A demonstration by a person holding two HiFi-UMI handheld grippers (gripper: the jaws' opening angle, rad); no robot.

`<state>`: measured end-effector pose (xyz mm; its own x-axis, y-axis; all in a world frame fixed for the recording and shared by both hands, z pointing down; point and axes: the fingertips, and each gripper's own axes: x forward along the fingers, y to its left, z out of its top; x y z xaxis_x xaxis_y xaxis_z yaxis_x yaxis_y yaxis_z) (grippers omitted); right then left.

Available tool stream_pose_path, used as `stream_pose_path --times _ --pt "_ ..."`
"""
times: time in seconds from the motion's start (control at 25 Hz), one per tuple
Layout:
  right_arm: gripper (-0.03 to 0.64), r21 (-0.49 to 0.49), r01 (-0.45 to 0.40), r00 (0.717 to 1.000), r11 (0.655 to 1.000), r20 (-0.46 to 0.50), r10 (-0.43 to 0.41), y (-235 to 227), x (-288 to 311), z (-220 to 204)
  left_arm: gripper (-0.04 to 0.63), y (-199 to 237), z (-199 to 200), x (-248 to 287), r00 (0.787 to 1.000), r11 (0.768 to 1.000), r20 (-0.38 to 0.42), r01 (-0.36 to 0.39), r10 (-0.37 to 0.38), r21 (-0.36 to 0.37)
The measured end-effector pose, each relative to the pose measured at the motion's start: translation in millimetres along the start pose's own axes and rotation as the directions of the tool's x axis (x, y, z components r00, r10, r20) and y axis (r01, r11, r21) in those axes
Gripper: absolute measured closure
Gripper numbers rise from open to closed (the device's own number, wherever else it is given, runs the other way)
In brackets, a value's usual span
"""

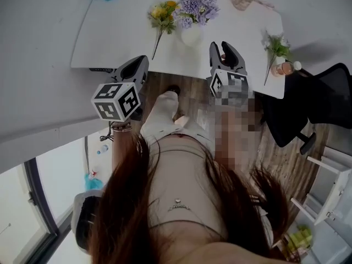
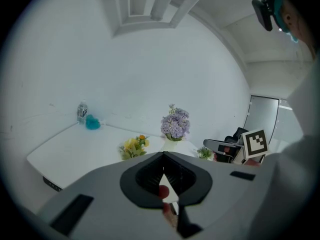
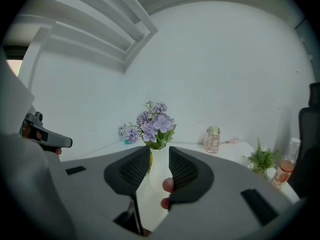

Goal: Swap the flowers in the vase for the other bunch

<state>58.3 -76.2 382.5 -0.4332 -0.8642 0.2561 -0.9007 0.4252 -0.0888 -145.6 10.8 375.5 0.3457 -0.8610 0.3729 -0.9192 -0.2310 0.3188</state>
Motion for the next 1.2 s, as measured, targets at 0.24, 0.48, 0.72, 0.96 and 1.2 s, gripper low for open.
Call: stream_pose_path --times 0.24,0.48,0.72,0.96,1.2 --pt "0.543 0.002 0.017 0.999 1.0 0.037 -0.017 2.0 -23.7 8.2 0.592 -18.0 0.2 -11.7 1.0 1.0 0.012 0.02 -0.02 0.024" --pt "0.56 0.013 0.024 0.997 1.0 0.069 -0.024 5.3 -48.4 13.2 0.592 -34.1 -4.6 -23.0 0.999 0.998 0.016 0.044 -0.045 0.039" --pt "0.574 0.028 0.018 0.996 0.999 0.089 -0.02 12.4 -72.7 15.2 0.592 -47.8 -11.7 -36.3 0.998 0.997 0.019 0.06 -0.061 0.047" --pt "0.583 0.015 0.03 0.994 0.999 0.108 -0.031 15.9 -95.4 16.9 0.592 -62.6 -18.8 -46.4 0.997 0.995 0.017 0.079 -0.08 0.059" --pt "0.584 0.001 0.043 0.99 0.999 0.135 -0.043 17.0 -118.4 20.3 0.592 -75.0 -24.8 -56.0 0.995 0.993 0.024 0.092 -0.094 0.07"
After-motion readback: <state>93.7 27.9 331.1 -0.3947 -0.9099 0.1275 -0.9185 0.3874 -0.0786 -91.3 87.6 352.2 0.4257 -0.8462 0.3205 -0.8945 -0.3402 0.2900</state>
